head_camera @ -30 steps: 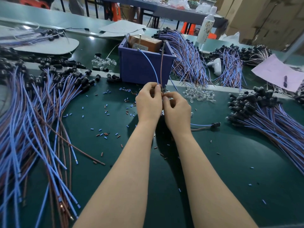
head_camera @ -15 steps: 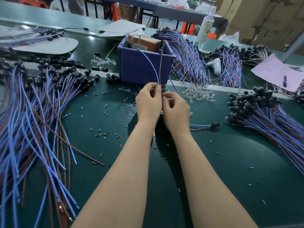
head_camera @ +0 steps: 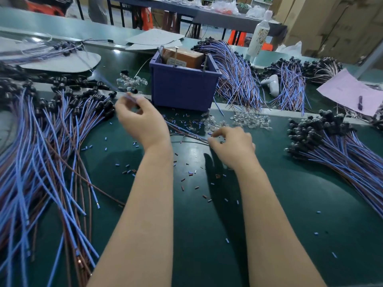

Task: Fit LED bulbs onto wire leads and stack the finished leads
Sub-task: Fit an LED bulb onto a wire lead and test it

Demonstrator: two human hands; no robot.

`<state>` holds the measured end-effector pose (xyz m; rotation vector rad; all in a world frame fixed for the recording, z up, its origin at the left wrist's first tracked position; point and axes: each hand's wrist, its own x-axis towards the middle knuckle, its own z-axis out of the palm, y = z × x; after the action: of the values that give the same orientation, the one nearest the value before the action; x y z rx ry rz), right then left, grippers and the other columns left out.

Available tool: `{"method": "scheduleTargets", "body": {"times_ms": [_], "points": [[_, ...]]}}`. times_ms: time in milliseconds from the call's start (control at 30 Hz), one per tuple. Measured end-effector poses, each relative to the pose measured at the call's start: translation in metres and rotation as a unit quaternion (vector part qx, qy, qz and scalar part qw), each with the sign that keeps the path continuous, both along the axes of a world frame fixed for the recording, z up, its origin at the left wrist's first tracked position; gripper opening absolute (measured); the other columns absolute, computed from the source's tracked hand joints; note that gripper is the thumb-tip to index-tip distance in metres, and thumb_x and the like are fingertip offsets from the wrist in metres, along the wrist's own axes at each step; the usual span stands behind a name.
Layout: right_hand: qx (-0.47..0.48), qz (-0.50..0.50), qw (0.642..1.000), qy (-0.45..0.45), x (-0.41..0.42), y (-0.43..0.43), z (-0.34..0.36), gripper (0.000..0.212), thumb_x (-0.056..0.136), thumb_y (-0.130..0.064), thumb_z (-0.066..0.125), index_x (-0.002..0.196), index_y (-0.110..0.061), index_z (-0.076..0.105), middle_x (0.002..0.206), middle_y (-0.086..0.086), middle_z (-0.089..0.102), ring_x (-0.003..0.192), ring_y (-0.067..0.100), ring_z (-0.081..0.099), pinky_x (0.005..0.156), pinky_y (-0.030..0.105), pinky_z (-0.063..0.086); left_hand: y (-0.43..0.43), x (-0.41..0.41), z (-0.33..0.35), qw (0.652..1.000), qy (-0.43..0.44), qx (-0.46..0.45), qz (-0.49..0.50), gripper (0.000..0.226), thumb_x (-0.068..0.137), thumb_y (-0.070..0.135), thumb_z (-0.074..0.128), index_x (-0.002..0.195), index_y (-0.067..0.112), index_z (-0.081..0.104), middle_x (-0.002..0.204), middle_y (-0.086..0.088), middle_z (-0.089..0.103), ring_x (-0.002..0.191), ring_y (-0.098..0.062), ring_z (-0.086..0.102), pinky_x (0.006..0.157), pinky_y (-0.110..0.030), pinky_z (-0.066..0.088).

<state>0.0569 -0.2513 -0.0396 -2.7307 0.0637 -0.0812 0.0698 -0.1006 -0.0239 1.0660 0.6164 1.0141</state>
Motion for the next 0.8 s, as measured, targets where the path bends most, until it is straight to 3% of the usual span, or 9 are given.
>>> {"method": "scheduleTargets", "body": {"times_ms": [67, 167, 233, 300, 400, 467, 533, 700, 800], "points": [[-0.019, 0.023, 0.998, 0.057, -0.001, -0.004, 0.002, 0.025, 0.091, -0.029, 0.055, 0.115, -0.027, 0.062, 0.126, 0.010, 0.049, 0.117, 0.033, 0.045, 0.098, 0.039, 0.038, 0.004, 0.000, -0.001, 1.000, 0.016, -0.006, 0.009, 0.045, 0.090, 0.004, 0.052, 0.132, -0.003, 0.039, 0.133, -0.014, 0.033, 0.108, -0.015, 0.052, 0.092, -0.016, 0.040], [0.032, 0.050, 0.997, 0.053, -0.001, -0.005, 0.002, 0.022, 0.091, -0.015, 0.055, 0.110, -0.021, 0.064, 0.119, 0.010, 0.057, 0.101, 0.030, 0.056, 0.089, 0.041, 0.050, -0.006, -0.008, 0.000, 0.980, 0.076, 0.180, 0.046, 0.063, 0.087, 0.012, 0.057, 0.142, 0.000, 0.029, 0.149, -0.022, 0.013, 0.133, -0.023, 0.027, 0.110, -0.025, 0.020], [0.070, 0.067, 0.995, 0.022, 0.000, -0.005, 0.001, 0.019, 0.091, -0.014, 0.058, 0.107, -0.018, 0.066, 0.110, 0.007, 0.064, 0.094, 0.022, 0.058, 0.084, 0.030, 0.048, -0.019, -0.012, 0.004, 0.931, 0.087, 0.354, 0.027, 0.051, 0.086, 0.016, 0.057, 0.134, 0.007, 0.047, 0.148, -0.019, 0.027, 0.131, -0.025, 0.035, 0.110, -0.032, 0.022], [0.155, 0.086, 0.983, -0.042, 0.001, -0.003, 0.001, 0.015, 0.089, -0.012, 0.061, 0.103, -0.013, 0.067, 0.098, 0.006, 0.068, 0.083, 0.015, 0.058, 0.076, 0.018, 0.043, -0.032, -0.009, 0.002, 0.865, 0.086, 0.482, -0.108, 0.031, 0.088, 0.017, 0.055, 0.118, 0.011, 0.063, 0.131, -0.011, 0.055, 0.121, -0.026, 0.051, 0.106, -0.034, 0.034], [0.416, 0.049, 0.902, -0.102, 0.005, -0.007, 0.004, 0.011, 0.087, -0.004, 0.063, 0.098, -0.002, 0.066, 0.088, 0.013, 0.069, 0.075, 0.017, 0.064, 0.075, 0.026, 0.054, -0.048, -0.012, -0.006, 0.797, 0.117, 0.480, -0.346, 0.023, 0.094, 0.021, 0.052, 0.108, 0.014, 0.068, 0.106, -0.006, 0.070, 0.099, -0.024, 0.063, 0.091, -0.037, 0.047], [0.577, 0.023, 0.813, -0.077, 0.006, -0.011, 0.004, 0.008, 0.090, -0.001, 0.060, 0.095, 0.002, 0.064, 0.088, 0.016, 0.068, 0.077, 0.019, 0.066, 0.074, 0.024, 0.057, -0.050, -0.012, -0.010, 0.783, 0.130, 0.466, -0.391, 0.023, 0.095, 0.022, 0.051, 0.112, 0.016, 0.066, 0.105, -0.004, 0.069, 0.098, -0.021, 0.062, 0.088, -0.033, 0.048], [0.639, 0.016, 0.768, -0.041, 0.007, -0.014, 0.002, 0.012, 0.094, -0.004, 0.054, 0.089, 0.000, 0.065, 0.088, 0.016, 0.068, 0.079, 0.021, 0.067, 0.077, 0.024, 0.057, -0.048, -0.010, -0.013, 0.783, 0.125, 0.459, -0.400, 0.021, 0.093, 0.019, 0.054, 0.110, 0.018, 0.066, 0.102, 0.000, 0.068, 0.095, -0.017, 0.060, 0.083, -0.024, 0.044], [0.501, 0.029, 0.861, -0.078, 0.009, -0.018, -0.003, 0.018, 0.093, -0.017, 0.058, 0.078, -0.011, 0.066, 0.072, 0.007, 0.065, 0.056, 0.005, 0.058, 0.059, 0.017, 0.052, -0.043, -0.006, -0.020, 0.784, 0.129, 0.440, -0.418, 0.015, 0.090, 0.019, 0.062, 0.102, 0.014, 0.069, 0.093, 0.001, 0.069, 0.079, -0.005, 0.058, 0.066, -0.004, 0.037], [0.511, 0.036, 0.855, -0.083, 0.010, -0.017, -0.006, 0.019, 0.093, -0.015, 0.058, 0.076, -0.009, 0.063, 0.064, 0.003, 0.060, 0.049, 0.003, 0.051, 0.051, 0.015, 0.044, -0.040, -0.006, -0.019, 0.777, 0.123, 0.436, -0.436, 0.014, 0.090, 0.017, 0.061, 0.099, 0.011, 0.070, 0.087, 0.003, 0.069, 0.071, 0.001, 0.058, 0.068, -0.001, 0.040]]}}
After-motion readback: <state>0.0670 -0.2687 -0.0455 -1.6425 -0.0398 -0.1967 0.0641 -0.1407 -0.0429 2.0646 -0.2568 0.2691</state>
